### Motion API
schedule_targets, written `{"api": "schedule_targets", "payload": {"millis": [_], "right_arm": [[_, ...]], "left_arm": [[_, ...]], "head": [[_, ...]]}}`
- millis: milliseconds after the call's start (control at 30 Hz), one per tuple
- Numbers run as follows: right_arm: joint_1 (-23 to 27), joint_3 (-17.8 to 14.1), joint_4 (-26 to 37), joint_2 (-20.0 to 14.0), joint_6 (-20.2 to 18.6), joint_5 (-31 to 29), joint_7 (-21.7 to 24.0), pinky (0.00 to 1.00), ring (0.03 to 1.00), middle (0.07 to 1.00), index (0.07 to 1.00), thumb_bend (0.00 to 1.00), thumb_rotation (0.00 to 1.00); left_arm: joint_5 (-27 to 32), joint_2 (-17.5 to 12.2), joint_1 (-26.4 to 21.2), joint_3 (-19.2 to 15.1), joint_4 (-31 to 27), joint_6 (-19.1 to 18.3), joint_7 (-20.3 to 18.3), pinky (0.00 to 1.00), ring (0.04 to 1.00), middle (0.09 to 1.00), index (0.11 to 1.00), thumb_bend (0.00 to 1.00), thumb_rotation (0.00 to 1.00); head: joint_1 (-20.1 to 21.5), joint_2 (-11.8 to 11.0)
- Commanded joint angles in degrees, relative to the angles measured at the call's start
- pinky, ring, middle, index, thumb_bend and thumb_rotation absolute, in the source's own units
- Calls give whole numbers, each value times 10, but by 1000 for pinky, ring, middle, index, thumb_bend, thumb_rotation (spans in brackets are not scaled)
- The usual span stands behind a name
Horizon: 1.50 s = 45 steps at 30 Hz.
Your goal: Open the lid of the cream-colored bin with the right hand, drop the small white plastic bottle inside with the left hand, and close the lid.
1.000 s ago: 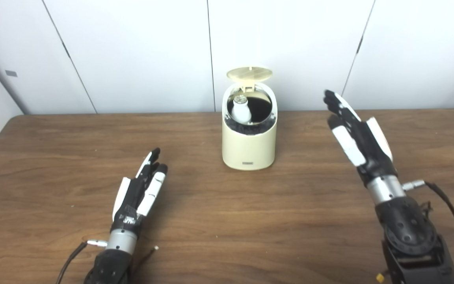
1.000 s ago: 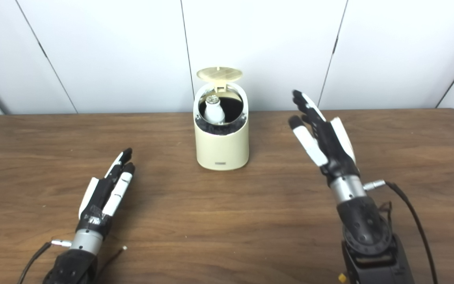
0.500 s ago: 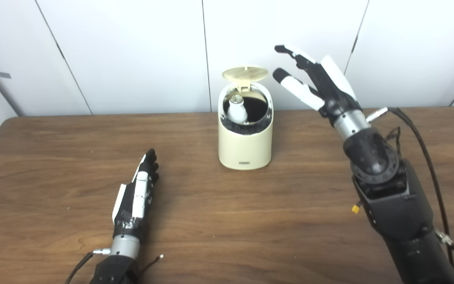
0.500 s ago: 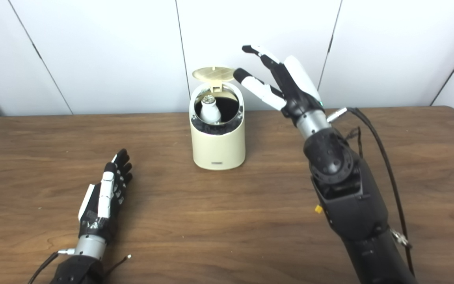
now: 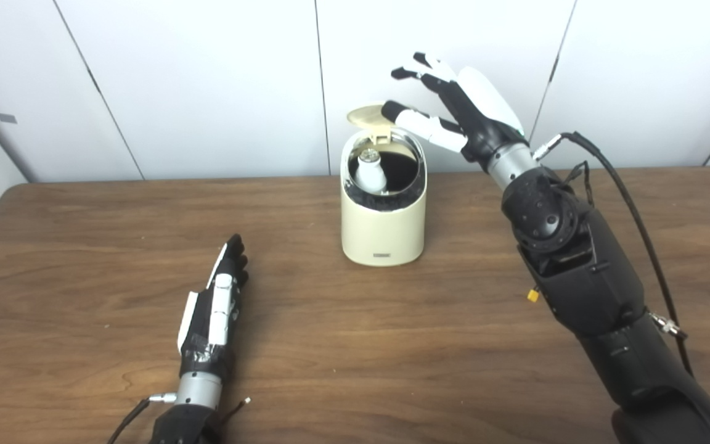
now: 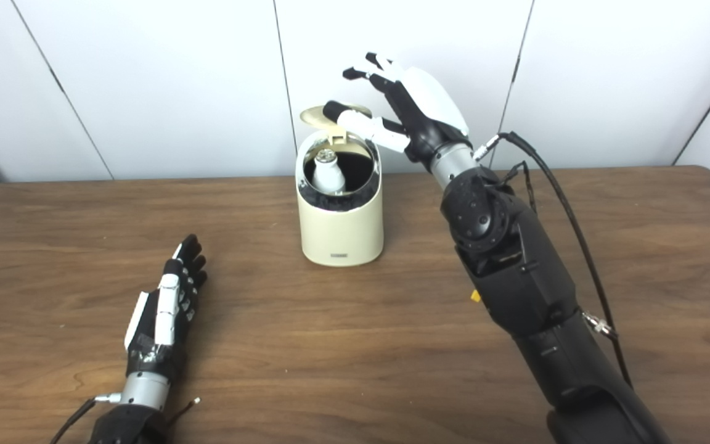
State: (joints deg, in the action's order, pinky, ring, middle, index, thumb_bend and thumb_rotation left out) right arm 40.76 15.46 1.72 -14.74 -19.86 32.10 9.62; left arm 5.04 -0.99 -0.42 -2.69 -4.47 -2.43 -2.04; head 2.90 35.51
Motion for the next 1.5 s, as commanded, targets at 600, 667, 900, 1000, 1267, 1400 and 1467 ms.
{"api": "schedule_targets", "payload": {"millis": [600,667,900,1000,1267,1400,1467], "right_arm": [[-19,13,84,-64,40,44,57,979,1000,993,710,658,1000],[-25,14,90,-66,41,47,63,974,1000,992,715,656,1000],[-44,16,110,-64,35,61,77,955,1000,986,712,670,1000],[-49,17,116,-58,37,61,84,958,1000,983,718,659,1000],[-56,42,107,-39,37,78,99,1000,1000,974,747,659,1000],[-62,58,102,-36,36,86,109,1000,1000,976,753,678,1000],[-64,60,102,-36,31,89,116,1000,1000,979,756,677,1000]], "left_arm": [[-10,-3,2,15,24,-33,-3,1000,1000,1000,1000,619,966],[-8,-3,2,15,25,-32,-3,1000,1000,1000,1000,610,966],[-9,-3,0,14,24,-35,-1,1000,1000,1000,1000,602,961],[-12,-3,0,16,24,-36,1,1000,1000,1000,1000,603,969],[-3,-1,2,17,18,-36,-4,1000,1000,1000,1000,610,959],[-4,1,3,18,23,-27,-4,1000,1000,1000,1000,600,953],[-5,2,3,19,24,-28,-2,1000,1000,1000,1000,598,949]], "head": [[-3,4],[-5,4],[-3,6],[-3,6],[-7,8],[-11,6],[-13,7]]}}
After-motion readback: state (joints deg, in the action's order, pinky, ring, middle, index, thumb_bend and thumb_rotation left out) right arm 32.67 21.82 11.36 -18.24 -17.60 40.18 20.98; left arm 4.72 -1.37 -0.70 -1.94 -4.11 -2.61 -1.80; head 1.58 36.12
